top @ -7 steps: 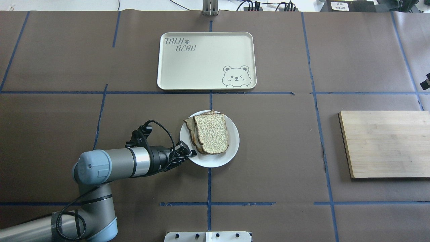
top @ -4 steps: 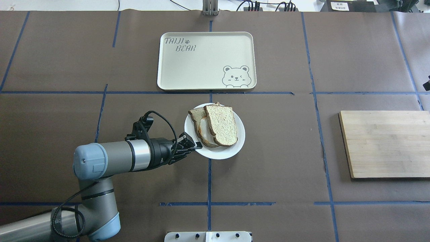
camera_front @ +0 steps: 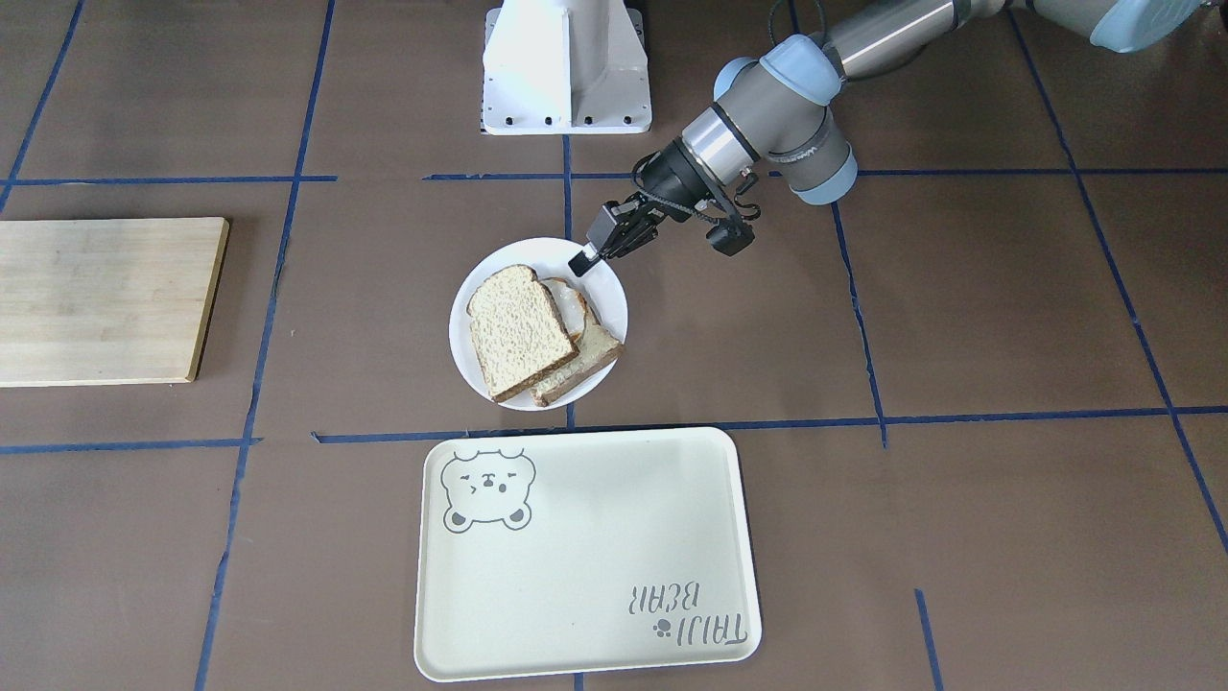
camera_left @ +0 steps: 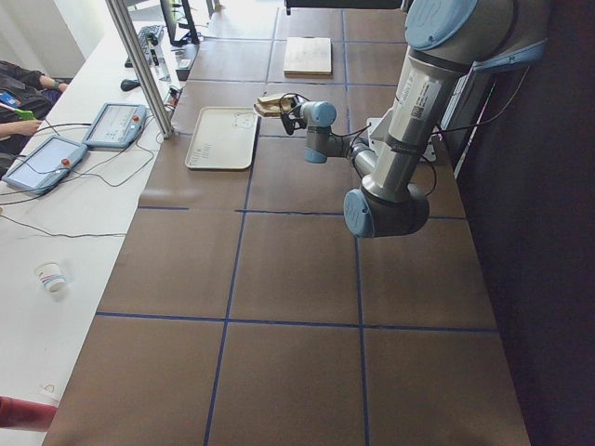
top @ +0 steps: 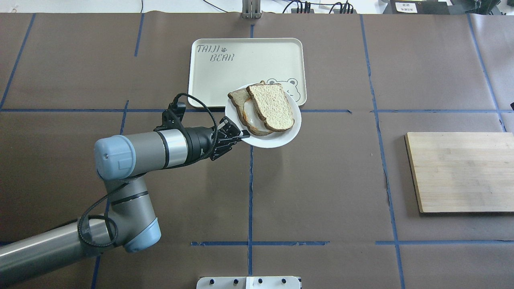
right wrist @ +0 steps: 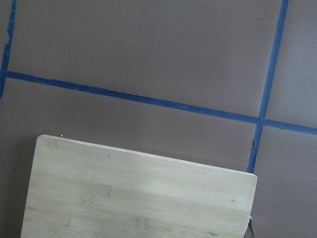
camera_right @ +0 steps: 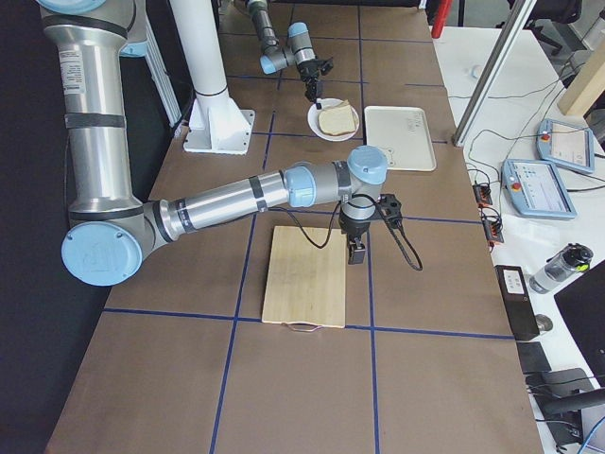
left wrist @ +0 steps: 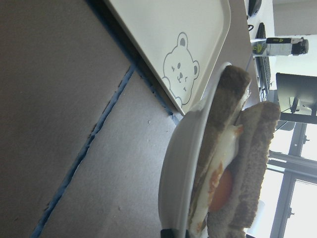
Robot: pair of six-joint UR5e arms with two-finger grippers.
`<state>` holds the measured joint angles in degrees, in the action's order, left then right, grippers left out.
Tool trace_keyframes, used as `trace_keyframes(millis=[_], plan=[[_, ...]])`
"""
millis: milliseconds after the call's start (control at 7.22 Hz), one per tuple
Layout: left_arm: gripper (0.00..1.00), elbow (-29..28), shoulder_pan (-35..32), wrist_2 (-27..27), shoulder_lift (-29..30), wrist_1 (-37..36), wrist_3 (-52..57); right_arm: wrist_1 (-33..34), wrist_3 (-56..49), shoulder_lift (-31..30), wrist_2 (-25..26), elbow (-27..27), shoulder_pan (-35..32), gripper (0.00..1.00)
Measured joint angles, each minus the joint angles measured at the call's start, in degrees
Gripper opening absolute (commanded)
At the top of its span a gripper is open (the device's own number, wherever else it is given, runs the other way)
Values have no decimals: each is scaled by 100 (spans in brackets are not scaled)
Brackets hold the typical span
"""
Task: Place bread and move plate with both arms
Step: 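Lift the plate with the left gripper and carry it onto the tray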
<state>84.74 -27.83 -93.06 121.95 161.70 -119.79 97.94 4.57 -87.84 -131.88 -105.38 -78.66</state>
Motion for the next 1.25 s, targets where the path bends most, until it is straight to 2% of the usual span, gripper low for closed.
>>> trace_keyframes(millis=[277, 554, 970, 1108, 1247], plan=[[0, -1086, -399, 45, 734, 130, -341, 3, 0, -10, 10, 0, 0, 100], [0, -2161, -615, 232, 1209, 323, -598, 3, 5, -12, 13, 17, 0, 100], [0, -3049, -650, 514, 1575, 450, -917, -9, 3, 23, 13, 144, 0, 100], [20, -3147, -653, 546, 1612, 456, -934, -11, 1, 33, 13, 175, 0, 100], [66, -3187, -660, 559, 1625, 457, -938, -12, 2, 39, 13, 187, 0, 100]])
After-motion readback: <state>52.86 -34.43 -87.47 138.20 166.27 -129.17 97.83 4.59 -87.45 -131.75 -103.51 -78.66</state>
